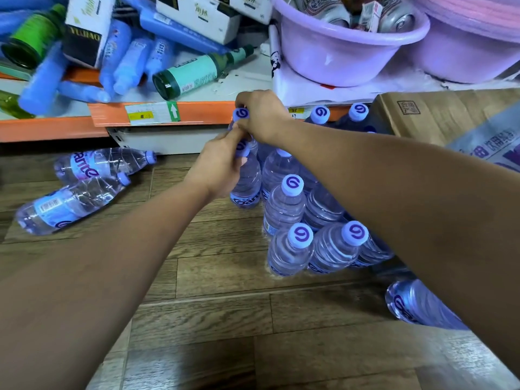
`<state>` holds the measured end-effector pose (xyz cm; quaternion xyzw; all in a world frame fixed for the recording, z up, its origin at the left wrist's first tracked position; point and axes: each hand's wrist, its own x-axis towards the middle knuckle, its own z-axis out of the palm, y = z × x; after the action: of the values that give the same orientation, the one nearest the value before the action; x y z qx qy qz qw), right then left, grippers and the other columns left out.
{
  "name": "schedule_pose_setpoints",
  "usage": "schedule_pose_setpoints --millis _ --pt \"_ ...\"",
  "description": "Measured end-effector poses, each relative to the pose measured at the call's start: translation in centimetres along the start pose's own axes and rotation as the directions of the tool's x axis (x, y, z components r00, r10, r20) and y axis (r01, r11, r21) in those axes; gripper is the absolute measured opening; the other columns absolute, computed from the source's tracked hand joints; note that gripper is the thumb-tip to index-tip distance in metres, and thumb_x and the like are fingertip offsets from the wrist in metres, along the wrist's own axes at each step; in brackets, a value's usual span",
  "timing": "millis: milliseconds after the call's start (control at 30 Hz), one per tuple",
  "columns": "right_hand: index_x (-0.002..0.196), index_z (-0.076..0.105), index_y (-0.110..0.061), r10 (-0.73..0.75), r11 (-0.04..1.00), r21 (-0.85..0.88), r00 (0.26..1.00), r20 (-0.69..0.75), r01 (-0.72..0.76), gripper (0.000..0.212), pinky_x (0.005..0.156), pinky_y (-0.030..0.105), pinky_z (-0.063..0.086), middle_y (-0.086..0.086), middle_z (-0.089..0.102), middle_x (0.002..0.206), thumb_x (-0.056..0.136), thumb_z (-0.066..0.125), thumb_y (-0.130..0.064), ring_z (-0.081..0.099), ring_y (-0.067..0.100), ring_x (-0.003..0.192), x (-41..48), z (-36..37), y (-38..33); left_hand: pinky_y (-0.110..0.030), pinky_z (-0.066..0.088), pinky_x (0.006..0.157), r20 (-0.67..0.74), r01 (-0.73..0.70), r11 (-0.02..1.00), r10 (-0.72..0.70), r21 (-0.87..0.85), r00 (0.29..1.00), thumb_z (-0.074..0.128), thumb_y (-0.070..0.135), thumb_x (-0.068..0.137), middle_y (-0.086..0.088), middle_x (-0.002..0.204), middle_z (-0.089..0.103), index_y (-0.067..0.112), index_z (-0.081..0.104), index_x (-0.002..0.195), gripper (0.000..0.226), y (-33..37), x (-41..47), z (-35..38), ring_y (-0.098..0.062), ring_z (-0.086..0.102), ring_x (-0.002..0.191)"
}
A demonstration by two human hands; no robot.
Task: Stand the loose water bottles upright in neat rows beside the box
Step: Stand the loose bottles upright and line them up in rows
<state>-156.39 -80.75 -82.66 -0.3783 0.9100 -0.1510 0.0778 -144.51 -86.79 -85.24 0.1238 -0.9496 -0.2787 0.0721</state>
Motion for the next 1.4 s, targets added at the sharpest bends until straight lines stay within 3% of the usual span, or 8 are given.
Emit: schedule_pose_setpoints --millis 167,300,433,500,633,900,1133,1400 --pt "0.115 0.061 -0.006 0.006 0.999 0.040 1.000 -0.017 -0.005 0.031 0.083 0.031 0.045 0.014 0.063 0.114 0.089 0.059 -0.023 0.057 0.029 0.106 0.0 0.5 0.5 -0.023 0.035 0.089 0.034 -0.004 1.000 0.005 -0.031 0.999 0.054 0.005 0.088 -0.014 0.130 0.055 0.012 0.045 0.134 0.047 -0.3 0.1 0.0 -0.033 0.053 0.116" --pt "0.120 0.060 -0.010 0.020 0.998 0.055 1.000 -0.002 -0.020 0.037 0.092 0.032 0.047 0.012 0.064 0.118 0.087 0.064 -0.028 0.057 0.027 0.110 0.1 0.5 0.3 -0.033 0.043 0.101 0.083 0.119 0.990 -0.112 -0.078 0.990 0.059 0.023 0.090 -0.012 0.134 0.056 0.012 0.040 0.137 0.052 -1.6 -0.1 -0.2 -0.030 0.052 0.124" --pt "0.131 0.049 -0.008 0.019 0.999 0.026 1.000 0.007 -0.019 0.046 0.097 0.036 0.046 0.016 0.054 0.126 0.090 0.060 -0.026 0.052 0.032 0.117 -0.5 0.6 0.5 -0.034 0.037 0.103 0.180 0.125 0.987 -0.141 0.097 0.973 0.057 0.031 0.091 -0.015 0.142 0.048 0.008 0.033 0.142 0.061 -2.8 -0.4 -0.7 -0.032 0.045 0.130" --pt "0.135 0.045 -0.009 -0.017 1.000 0.003 0.999 -0.031 0.017 0.047 0.099 0.039 0.044 0.015 0.048 0.132 0.092 0.055 -0.025 0.046 0.032 0.124 -1.0 0.6 0.0 -0.037 0.030 0.111 0.218 0.168 0.968 -0.207 0.184 0.954 0.053 0.036 0.092 -0.017 0.148 0.039 0.009 0.020 0.148 0.070 -3.9 -0.9 -1.4 -0.033 0.037 0.137" --pt "0.142 0.038 -0.014 -0.135 0.991 -0.024 0.990 -0.041 0.134 0.051 0.104 0.041 0.041 0.009 0.043 0.141 0.095 0.051 -0.029 0.037 0.028 0.133 -1.5 0.8 -2.9 -0.041 0.001 0.121 0.246 0.187 0.887 -0.311 0.422 0.918 0.038 0.043 0.097 -0.014 0.159 0.014 0.010 -0.006 0.150 0.077 -6.9 -2.3 -3.5 -0.022 0.007 0.149" --pt "0.148 0.025 -0.012 -0.287 0.956 -0.014 0.947 0.145 0.292 0.061 0.117 0.034 0.025 0.005 0.026 0.157 0.096 0.047 -0.034 0.021 0.021 0.146 -1.6 5.1 -10.8 -0.043 -0.002 0.122 0.241 0.274 0.823 -0.435 0.498 0.868 0.030 0.045 0.098 -0.002 0.161 -0.007 0.013 -0.011 0.150 0.074 -11.3 -4.4 -6.5 -0.019 -0.004 0.149" --pt "0.151 0.013 -0.007 -0.231 0.967 -0.028 0.922 0.310 0.252 0.070 0.123 0.033 0.012 0.009 0.009 0.161 0.097 0.043 -0.040 0.009 0.021 0.150 0.2 10.4 -14.0 -0.041 -0.001 0.121 0.203 0.373 0.793 -0.515 0.481 0.833 0.030 0.050 0.097 0.002 0.161 -0.009 0.016 -0.008 0.151 0.074 -16.5 -6.2 -8.0 -0.018 -0.002 0.149" --pt "0.153 0.002 -0.010 -0.139 0.969 -0.116 0.870 0.473 0.218 0.074 0.123 0.039 0.009 0.008 -0.010 0.162 0.098 0.037 -0.045 -0.005 0.021 0.150 3.3 15.3 -14.6 -0.041 -0.004 0.122 0.246 0.394 0.797 -0.539 0.458 0.805 0.030 0.045 0.098 0.002 0.160 -0.014 0.017 -0.012 0.150 0.072 -21.6 -7.8 -7.1 -0.018 -0.008 0.149"
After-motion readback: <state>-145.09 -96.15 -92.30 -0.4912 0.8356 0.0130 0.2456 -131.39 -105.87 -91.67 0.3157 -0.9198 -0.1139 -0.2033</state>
